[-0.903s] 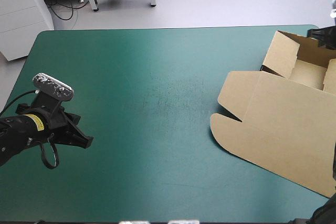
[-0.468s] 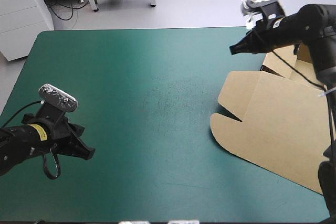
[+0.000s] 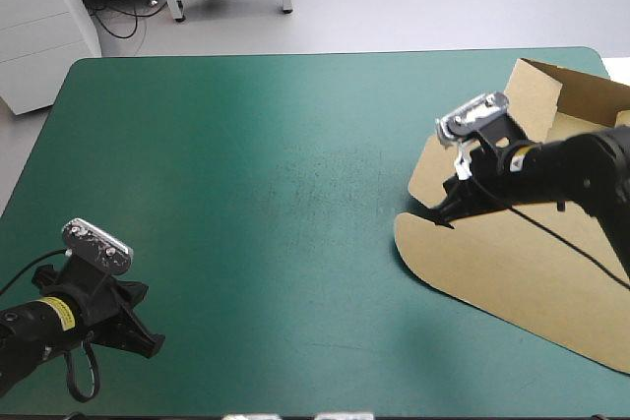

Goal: Fold the box

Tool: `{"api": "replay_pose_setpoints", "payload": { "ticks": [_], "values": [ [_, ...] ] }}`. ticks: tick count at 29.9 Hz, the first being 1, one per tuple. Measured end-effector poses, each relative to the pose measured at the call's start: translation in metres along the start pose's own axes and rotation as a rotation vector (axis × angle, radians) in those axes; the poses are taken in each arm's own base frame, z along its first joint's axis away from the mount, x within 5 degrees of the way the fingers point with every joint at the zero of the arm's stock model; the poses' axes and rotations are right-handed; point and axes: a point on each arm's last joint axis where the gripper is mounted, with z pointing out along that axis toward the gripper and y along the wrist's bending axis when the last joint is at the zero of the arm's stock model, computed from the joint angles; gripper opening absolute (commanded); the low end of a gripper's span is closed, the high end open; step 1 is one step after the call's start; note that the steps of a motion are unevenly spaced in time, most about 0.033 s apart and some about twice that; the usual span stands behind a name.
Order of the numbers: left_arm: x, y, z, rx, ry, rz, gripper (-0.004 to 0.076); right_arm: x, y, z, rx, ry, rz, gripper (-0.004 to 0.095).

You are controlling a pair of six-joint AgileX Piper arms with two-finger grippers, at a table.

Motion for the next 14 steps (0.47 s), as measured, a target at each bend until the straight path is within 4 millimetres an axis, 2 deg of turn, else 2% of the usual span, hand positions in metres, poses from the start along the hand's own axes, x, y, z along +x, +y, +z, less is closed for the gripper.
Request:
{"api": "replay_pose_setpoints", "payload": {
  "ticks": [7, 14],
  "values": [
    [0.02, -0.002, 0.013, 0.002, 0.011, 0.001, -0.0032, 0.073, 0.02, -0.016, 0.029, -0.043, 0.001, -0.0008],
    [0.032, -0.006, 0.032, 0.03, 0.059, -0.009, -0.0032, 0.136, 0.036, -0.02, 0.056, -0.121, -0.001, -0.0008]
  ]
}}
